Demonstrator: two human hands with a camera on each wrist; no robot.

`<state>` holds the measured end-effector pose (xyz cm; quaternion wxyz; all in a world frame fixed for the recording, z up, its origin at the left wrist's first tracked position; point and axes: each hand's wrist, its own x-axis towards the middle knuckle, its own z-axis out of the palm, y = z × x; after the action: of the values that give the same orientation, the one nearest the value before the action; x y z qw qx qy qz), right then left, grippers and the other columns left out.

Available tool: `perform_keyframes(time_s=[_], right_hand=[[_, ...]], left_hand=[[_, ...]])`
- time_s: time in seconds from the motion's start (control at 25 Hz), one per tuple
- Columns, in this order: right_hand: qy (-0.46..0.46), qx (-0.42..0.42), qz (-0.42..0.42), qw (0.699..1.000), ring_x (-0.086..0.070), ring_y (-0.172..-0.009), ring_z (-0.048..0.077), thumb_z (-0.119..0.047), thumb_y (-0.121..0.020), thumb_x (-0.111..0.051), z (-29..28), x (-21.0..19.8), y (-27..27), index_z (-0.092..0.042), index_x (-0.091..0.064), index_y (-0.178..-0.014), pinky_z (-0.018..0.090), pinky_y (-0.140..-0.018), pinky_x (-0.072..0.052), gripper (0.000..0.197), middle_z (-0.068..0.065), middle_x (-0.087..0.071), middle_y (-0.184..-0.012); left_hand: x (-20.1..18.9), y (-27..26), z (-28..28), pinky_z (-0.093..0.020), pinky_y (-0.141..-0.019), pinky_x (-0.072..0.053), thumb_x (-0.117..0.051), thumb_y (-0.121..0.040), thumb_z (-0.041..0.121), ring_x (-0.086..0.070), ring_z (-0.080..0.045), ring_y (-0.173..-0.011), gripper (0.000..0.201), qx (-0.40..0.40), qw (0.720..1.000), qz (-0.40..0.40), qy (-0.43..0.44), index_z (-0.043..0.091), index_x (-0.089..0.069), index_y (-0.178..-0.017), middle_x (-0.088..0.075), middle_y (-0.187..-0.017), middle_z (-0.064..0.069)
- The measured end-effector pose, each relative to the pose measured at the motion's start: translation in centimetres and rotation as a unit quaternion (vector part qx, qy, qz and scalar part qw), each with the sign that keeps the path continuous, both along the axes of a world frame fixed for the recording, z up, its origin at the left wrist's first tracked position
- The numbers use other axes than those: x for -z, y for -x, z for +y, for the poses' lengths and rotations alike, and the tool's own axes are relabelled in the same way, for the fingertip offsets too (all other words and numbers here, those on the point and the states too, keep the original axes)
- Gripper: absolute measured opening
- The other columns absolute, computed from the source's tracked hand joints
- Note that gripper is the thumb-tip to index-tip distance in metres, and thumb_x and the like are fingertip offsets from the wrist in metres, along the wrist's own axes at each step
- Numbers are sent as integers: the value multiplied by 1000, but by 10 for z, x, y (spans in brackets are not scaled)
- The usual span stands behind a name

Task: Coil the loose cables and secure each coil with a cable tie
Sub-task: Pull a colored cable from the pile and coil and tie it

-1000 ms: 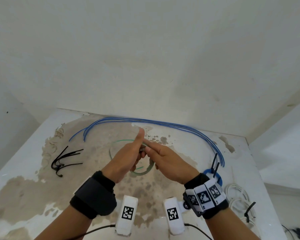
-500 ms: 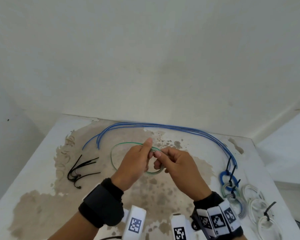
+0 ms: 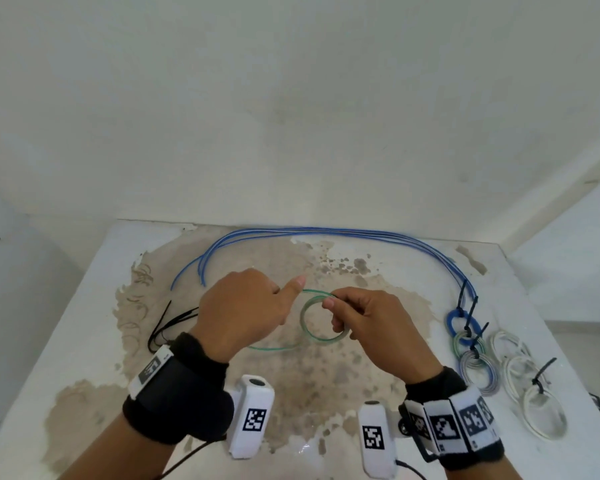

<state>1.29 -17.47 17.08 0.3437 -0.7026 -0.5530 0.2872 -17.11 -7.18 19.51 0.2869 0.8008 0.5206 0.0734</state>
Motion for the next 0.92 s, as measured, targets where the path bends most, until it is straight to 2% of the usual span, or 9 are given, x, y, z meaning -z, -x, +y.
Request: perform_keyframes(time_s=[0.08,0.16,0.2,0.24,0.4,0.52,0.64,0.76,0.92], right_hand=[[-5,1,-6,1000,-64,-62,11,-39,-99,-61,-1,-6,-4,-23,-74,-80,34,-66,-55,28,-5,-70,-69],[-8,-4,14,1000,-66,-65,12,-39,-98,-62,-3,-14,-5,-25,-75,-84,32,-65,-57,24,-5,-71,-71],[-13,-6,33,999,-67,-66,13,-38,-98,-62,-3,-18,-4,-27,-76,-86,30,-64,-58,22,-4,-72,-72],[-21,-4,51,998,-68,-67,13,-37,-98,-62,-2,-21,-4,-28,-77,-90,29,-63,-58,20,-3,-72,-73],[-36,20,90,995,-70,-68,14,-29,-99,-63,4,-17,1,-29,-79,-96,29,-61,-60,16,-1,-74,-73],[-8,55,158,986,-72,-72,18,-27,-98,-65,4,1,9,-24,-80,-95,31,-58,-59,15,2,-74,-74],[-2,83,182,980,-74,-74,16,-28,-97,-66,4,17,19,-21,-81,-95,32,-57,-59,16,4,-75,-75],[18,90,229,969,-76,-79,19,-29,-97,-66,5,20,25,-19,-80,-98,34,-60,-61,17,5,-76,-80],[79,50,283,955,-75,-84,18,-29,-95,-68,5,17,25,-13,-78,-97,29,-64,-60,19,7,-78,-89]], left_hand=[[1,1,-3,-22,-61,-43,-52,-94,60,-55,0,-53,51,20,992,-124,-28,21,-71,-67,-56,-47,15],[5,0,-6,-13,-79,-44,-59,-97,45,-62,7,-86,20,75,965,-244,-62,31,-73,-99,-69,-87,23],[10,-1,-7,-10,-89,-42,-58,-99,39,-60,8,-103,20,113,955,-270,-58,34,-70,-114,-68,-106,25],[15,-4,-7,-10,-93,-42,-56,-101,33,-60,7,-110,24,142,946,-291,-34,34,-67,-122,-68,-115,24],[34,-8,-11,-26,-88,-57,-52,-104,18,-74,-12,-93,25,89,908,-381,149,22,-71,-120,-76,-101,3],[43,-5,-14,-28,-83,-59,-52,-104,18,-74,-19,-89,21,29,883,-384,267,10,-71,-106,-76,-93,-7],[48,-1,-16,-25,-75,-56,-51,-104,24,-72,-13,-78,25,24,899,-340,275,8,-70,-99,-75,-83,-5],[51,5,-16,-25,-77,-58,-56,-102,22,-72,-14,-80,21,24,898,-350,266,8,-71,-100,-76,-84,-5],[52,13,-15,-23,-76,-57,-57,-100,22,-72,-13,-80,20,-22,867,-395,303,9,-71,-99,-73,-80,-1]])
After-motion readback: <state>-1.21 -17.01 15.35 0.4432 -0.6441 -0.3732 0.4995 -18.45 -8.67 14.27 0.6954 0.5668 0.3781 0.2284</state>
